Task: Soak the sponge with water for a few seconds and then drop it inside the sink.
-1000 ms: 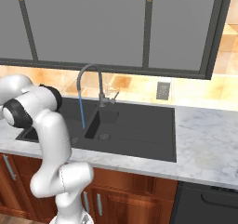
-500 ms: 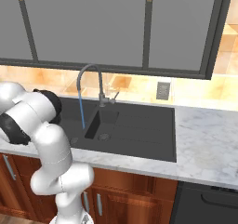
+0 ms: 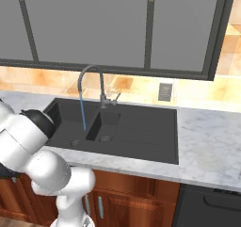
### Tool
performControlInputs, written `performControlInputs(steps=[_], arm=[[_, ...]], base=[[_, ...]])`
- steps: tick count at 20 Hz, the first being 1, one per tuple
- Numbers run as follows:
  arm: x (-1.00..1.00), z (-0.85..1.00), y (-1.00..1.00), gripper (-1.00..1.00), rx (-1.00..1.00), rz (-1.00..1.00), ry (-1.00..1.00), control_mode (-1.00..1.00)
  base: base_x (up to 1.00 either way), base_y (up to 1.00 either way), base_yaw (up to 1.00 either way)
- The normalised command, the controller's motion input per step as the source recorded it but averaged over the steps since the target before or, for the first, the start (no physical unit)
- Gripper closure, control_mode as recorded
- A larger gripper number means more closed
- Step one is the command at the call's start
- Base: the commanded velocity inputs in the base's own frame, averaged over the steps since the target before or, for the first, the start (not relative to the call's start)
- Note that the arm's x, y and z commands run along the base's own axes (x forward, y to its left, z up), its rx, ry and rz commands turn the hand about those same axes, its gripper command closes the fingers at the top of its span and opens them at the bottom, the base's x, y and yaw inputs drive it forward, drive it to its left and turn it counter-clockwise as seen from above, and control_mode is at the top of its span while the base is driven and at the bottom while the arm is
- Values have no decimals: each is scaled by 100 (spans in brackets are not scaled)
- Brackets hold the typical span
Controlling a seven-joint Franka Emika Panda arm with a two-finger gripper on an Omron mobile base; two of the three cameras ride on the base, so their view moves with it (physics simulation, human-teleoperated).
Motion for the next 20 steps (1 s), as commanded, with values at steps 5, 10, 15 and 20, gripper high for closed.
performControlInputs(steps=[5, 10, 15, 20], arm=[[0, 11, -70, 100, 1, 0, -9, -100], [0, 8, -70, 100, 0, 0, -5, -100], [0, 16, -59, 100, 0, 0, -2, -100], [0, 15, -20, 100, 0, 0, 0, -100]], base=[[0, 0, 0], [0, 0, 0], [0, 0, 0], [0, 0, 0]])
